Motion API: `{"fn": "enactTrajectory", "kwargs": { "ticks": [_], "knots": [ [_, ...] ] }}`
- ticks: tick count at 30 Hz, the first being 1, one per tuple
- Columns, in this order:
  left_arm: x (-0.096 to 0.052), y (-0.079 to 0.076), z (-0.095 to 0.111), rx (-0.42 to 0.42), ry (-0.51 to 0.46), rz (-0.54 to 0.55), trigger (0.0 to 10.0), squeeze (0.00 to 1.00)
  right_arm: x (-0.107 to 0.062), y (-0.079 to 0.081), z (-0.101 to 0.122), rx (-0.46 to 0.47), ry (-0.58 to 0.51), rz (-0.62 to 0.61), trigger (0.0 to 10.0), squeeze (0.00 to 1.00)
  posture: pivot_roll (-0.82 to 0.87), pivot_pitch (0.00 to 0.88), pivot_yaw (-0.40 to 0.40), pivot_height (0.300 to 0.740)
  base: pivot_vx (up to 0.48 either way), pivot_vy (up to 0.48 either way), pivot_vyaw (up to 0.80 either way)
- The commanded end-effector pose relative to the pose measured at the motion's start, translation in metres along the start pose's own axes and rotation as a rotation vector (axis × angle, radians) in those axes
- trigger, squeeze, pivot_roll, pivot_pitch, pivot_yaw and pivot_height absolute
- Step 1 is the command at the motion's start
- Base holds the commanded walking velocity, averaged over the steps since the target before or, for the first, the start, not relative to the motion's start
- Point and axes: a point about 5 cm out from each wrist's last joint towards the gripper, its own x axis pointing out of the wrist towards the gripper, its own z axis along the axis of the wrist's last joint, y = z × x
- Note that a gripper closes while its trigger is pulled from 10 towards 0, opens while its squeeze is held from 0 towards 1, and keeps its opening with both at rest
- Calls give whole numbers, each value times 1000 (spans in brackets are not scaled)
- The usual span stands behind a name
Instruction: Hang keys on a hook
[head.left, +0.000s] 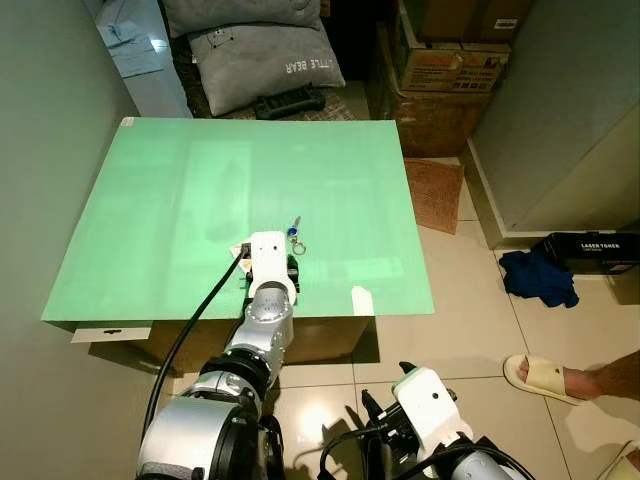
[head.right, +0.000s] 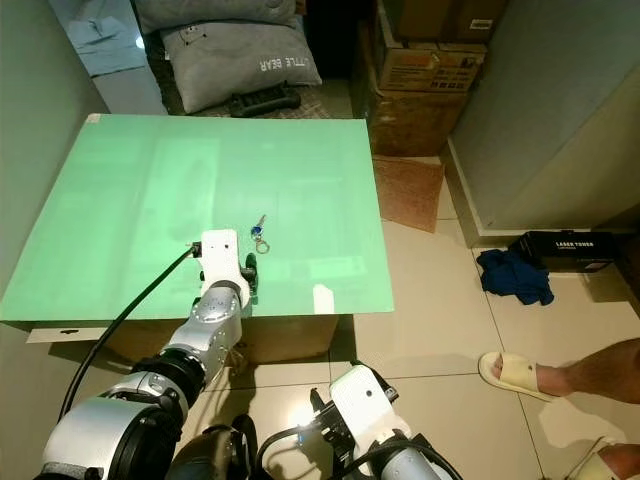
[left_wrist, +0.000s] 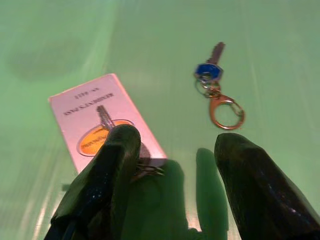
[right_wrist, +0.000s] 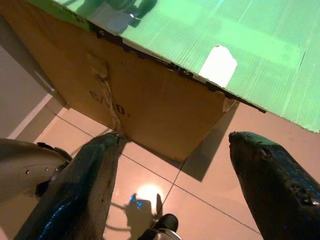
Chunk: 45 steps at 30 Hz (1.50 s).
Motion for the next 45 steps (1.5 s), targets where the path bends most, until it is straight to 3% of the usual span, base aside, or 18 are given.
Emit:
{"fn": "enactTrajectory", "kwargs": {
  "ticks": [1,7,8,9,17,32,45],
  "knots": [
    [-2,-7,-3,16,10,-31,10000,0,-3,0,-6,4,21,5,10000,0,-245,274,9,740,0,0,0],
    [-7,-13,-13,97,15,-41,10000,0,-2,2,-9,4,28,14,10000,0,-243,272,9,740,0,0,0],
    [-8,-15,-15,195,-12,-41,10000,0,-2,1,-9,3,29,16,10000,0,-243,269,7,740,0,0,0],
    [-9,-18,-15,225,-25,-51,10000,0,-2,1,-10,3,30,17,10000,0,-243,269,7,740,0,0,0],
    [-11,-22,-13,194,-47,-30,10000,0,-2,-1,-13,-5,37,25,10000,0,-248,262,1,740,0,0,0],
    [-9,-11,-23,270,12,-38,10000,0,1,-2,-17,-13,46,37,10000,0,-245,246,1,740,0,0,0],
    [-6,13,-21,350,-49,0,10000,0,0,-2,-18,-15,47,44,10000,0,-239,251,-7,740,0,0,0]
  ]
}}
